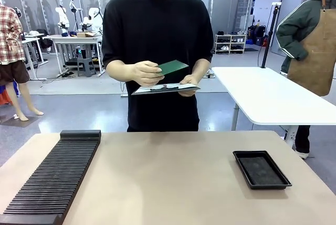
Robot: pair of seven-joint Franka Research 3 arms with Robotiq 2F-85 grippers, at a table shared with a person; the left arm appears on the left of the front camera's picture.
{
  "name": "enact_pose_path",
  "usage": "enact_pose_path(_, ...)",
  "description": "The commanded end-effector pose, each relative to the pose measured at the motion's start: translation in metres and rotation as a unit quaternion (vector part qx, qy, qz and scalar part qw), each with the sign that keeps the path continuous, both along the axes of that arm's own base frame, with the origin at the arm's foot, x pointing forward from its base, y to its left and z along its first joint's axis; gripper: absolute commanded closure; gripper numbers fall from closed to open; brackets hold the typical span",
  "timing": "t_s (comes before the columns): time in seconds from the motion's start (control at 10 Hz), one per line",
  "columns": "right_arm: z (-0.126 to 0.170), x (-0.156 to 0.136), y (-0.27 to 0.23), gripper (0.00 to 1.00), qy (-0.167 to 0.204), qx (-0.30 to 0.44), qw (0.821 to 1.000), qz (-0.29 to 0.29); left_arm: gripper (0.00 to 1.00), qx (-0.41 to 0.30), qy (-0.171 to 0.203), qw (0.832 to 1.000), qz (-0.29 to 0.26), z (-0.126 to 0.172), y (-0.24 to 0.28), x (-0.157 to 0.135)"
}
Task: Inspect the PCB.
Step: Pick up the Blank PCB that the human is holding.
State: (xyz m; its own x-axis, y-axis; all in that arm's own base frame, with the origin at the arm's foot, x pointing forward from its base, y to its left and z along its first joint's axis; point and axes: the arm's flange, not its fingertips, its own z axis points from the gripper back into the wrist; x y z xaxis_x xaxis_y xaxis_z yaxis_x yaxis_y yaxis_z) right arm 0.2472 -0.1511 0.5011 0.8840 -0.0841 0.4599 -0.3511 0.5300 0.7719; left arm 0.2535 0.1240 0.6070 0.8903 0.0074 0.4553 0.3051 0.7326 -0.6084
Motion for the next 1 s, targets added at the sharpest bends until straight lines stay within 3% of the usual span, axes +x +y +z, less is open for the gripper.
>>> enact_pose_path(0.0, 0.001, 0.000, -0.001, 0.00, -0.012, 0.005, 1.000, 0.004, 0.00, -0.025, 0.003, 1.000, 0.015, -0.013, 0.006, -0.003)
enact_pose_path(0.4, 0.001, 0.000, -0.001, 0.00, -0.012, 0.005, 1.000, 0.004, 0.00, -0.085, -0.027, 0.996, 0.013, -0.028, 0.025, -0.010)
enact_pose_path(0.5, 0.001, 0.000, -0.001, 0.00, -0.012, 0.005, 1.000, 0.004, 0.00, -0.055, 0.004, 0.998, 0.019, -0.026, 0.024, -0.009)
enact_pose_path(0.9, 0.001, 0.000, -0.001, 0.00, -0.012, 0.005, 1.000, 0.004, 0.00, -0.055, 0.004, 0.998, 0.019, -0.026, 0.024, -0.009)
